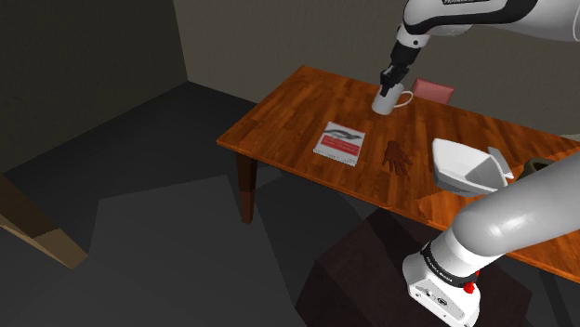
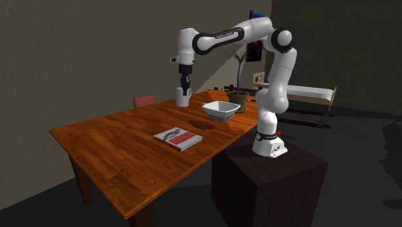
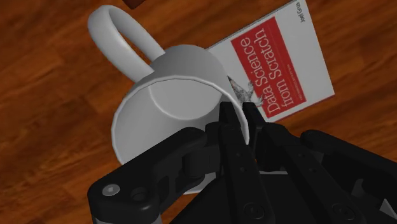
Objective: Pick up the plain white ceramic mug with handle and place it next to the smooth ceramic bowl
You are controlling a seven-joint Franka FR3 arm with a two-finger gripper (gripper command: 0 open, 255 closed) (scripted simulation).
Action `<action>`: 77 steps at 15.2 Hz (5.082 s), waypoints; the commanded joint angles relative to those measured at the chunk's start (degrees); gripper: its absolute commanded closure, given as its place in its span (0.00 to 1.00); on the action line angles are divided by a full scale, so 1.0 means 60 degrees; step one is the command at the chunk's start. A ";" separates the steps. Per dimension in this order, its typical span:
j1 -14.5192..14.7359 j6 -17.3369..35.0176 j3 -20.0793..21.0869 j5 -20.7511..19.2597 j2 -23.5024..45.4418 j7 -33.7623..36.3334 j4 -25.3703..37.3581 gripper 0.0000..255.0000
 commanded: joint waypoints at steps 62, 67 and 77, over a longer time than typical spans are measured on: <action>-0.2059 0.3519 -0.3558 0.1129 0.2746 -0.6278 -0.1042 0.00; -0.2049 0.3222 -0.3569 0.0975 0.2539 -0.6170 -0.0918 0.00; -0.2038 0.2377 -0.3565 0.0624 0.2030 -0.5922 -0.0503 0.00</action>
